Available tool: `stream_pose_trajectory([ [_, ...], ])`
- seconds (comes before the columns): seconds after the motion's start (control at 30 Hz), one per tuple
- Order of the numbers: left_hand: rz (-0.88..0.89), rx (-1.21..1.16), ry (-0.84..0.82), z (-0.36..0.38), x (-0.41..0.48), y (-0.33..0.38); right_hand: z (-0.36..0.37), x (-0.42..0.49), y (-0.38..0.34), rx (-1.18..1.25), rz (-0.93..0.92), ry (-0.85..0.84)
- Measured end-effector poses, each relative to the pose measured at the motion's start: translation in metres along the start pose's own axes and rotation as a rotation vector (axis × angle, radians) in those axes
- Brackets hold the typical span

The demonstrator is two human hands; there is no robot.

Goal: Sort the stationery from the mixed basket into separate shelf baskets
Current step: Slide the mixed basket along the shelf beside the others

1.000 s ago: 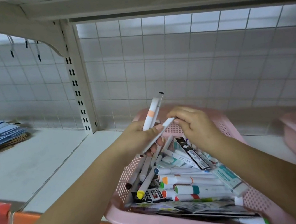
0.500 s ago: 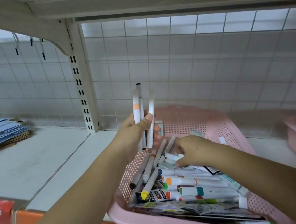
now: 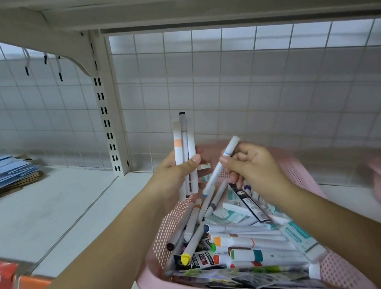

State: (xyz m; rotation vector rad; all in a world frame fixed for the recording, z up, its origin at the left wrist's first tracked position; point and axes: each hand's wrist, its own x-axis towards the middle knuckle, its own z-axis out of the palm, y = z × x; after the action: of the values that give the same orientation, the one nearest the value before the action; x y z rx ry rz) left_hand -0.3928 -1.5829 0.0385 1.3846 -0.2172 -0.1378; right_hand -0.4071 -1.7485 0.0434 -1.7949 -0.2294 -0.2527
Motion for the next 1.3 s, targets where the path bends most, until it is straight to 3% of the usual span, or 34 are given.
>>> stream_pose_trajectory([
  [0.13,-0.018,0.099,-0.027,0.001,0.000,-0.001,-0.003,-0.002,-0.004,0.063,0.012,-0.029],
  [0.33,-0.027,0.162,-0.199,0.004,-0.004,-0.001,-0.001,-0.003,-0.004,0.074,-0.023,-0.038],
  [0.57,-0.050,0.183,-0.272,0.002,-0.004,-0.001,-0.004,0.003,0.012,-0.343,-0.273,0.087],
  [0.7,-0.086,0.037,-0.249,0.000,-0.002,0.001,-0.007,0.006,0.016,-0.608,-0.404,0.135],
  [0.9,-0.123,-0.140,-0.222,-0.004,0.000,0.003,-0.005,0.002,0.019,-0.763,-0.389,0.043],
  [1.07,-0.083,-0.155,-0.210,0.009,-0.009,0.021,-0.015,0.000,0.003,-1.183,-0.338,-0.121],
  [1.3,0.075,-0.176,-0.215,0.071,-0.040,0.054,-0.072,-0.039,-0.050,-1.311,-0.360,-0.036],
])
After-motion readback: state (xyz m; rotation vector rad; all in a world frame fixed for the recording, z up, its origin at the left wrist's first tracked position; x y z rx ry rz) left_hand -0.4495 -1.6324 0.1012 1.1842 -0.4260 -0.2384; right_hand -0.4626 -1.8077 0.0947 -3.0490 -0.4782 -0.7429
